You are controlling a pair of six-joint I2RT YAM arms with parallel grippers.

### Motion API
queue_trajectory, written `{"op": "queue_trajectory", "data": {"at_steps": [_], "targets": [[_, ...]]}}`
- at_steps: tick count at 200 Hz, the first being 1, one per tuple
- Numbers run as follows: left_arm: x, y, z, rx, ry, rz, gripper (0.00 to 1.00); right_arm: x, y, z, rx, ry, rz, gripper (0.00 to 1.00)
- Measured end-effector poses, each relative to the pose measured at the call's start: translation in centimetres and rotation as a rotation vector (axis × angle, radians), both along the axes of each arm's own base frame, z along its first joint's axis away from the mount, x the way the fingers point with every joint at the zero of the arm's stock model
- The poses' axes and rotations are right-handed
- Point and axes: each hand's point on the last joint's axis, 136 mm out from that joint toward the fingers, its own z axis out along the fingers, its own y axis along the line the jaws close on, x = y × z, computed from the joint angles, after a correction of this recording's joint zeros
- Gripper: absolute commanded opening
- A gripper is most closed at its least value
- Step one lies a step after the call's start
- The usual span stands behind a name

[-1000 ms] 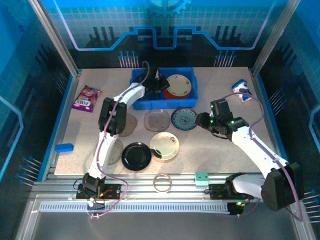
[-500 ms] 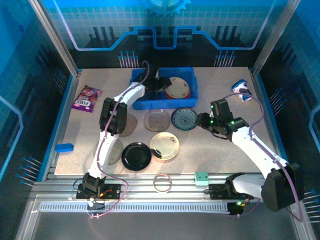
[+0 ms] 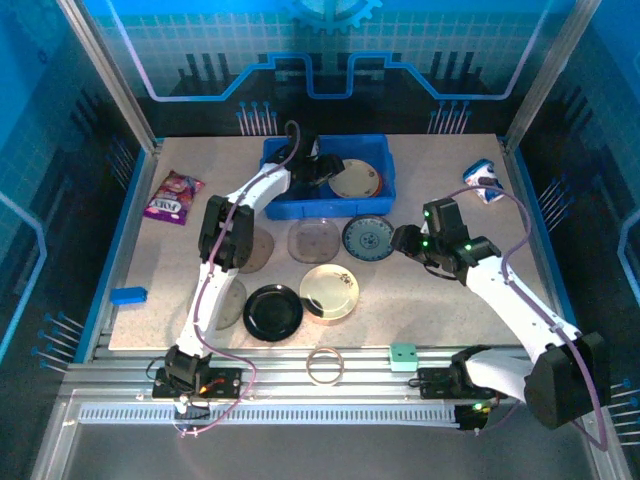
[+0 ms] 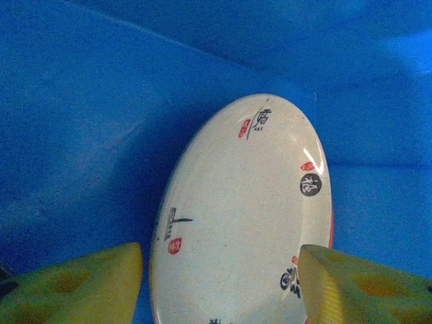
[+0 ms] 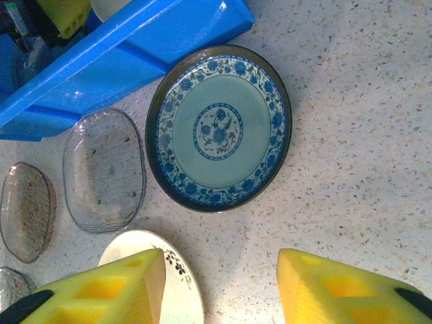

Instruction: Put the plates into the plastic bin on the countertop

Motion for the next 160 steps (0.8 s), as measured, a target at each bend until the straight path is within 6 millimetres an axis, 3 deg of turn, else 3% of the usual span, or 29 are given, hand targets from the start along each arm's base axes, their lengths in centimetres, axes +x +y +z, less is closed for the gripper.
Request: {"op": "queue_trajectory", "data": {"at_steps": [49, 96, 126, 160], "targets": [[0.2, 0.3, 2.2, 0.023, -0.051, -0.006, 0.7, -0.1, 0.2, 0.0, 0.0, 0.0, 0.007, 0.47], [-0.4, 0.5, 7.5, 0.027, -0.145, -0.028, 0.71, -0.3, 0.7, 0.0, 0.0, 0.0, 0.025, 0.46], [-3.5, 1.0, 11.2, 0.036, -0.185, -0.051, 0.71, -0.5, 1.3, 0.0, 0.029, -0.012, 0.048, 0.46], [-9.2, 1.4, 13.7, 0.019, -0.193, -0.095, 0.71, -1.2, 2.7, -0.5, 0.072, -0.022, 0.106, 0.48]]}}
